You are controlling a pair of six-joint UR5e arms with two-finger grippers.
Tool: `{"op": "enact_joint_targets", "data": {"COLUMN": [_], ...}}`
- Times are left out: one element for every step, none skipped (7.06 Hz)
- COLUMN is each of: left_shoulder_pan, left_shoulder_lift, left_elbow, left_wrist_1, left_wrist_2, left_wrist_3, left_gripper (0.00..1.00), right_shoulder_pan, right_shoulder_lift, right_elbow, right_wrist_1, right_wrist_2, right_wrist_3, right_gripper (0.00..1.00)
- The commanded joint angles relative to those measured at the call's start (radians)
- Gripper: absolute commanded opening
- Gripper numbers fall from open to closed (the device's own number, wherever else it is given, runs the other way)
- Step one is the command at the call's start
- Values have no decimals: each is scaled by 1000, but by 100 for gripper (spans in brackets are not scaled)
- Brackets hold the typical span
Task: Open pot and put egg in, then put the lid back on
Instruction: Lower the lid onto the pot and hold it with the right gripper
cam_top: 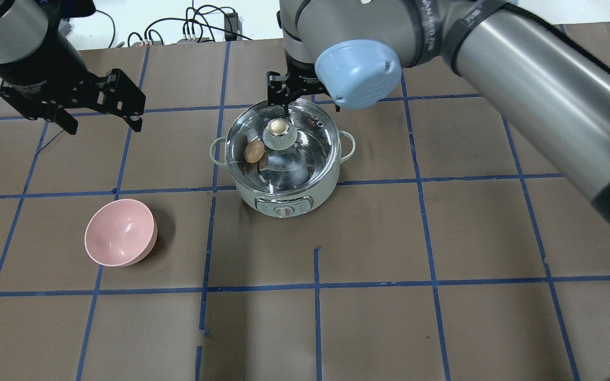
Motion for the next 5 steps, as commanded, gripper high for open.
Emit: {"op": "enact_joint_targets", "data": {"left_shoulder_pan": [-2,-2,0,0,0], "left_shoulder_lift": [0,0,0,0,0], "left_elbow": [-4,-4,-1,-4,-2], "left_wrist_1": [2,2,4,4,5], "left_wrist_2": [0,0,2,0,0], "left_wrist_3": [0,0,0,0,0], "left_gripper": [100,100,100,100,100], "right_shoulder_pan": [-143,-257,-322,-337,-331], "right_shoulder_lift": [-146,-208,-257,-270,-267], "right_elbow": [20,25,29,32,32], "right_wrist_1": [114,254,348,365,345], "right_wrist_2": [-28,-9,-15,-9,-6], "right_wrist_3": [-88,-155,-221,-217,-209], "right_gripper": [100,100,100,100,100]}}
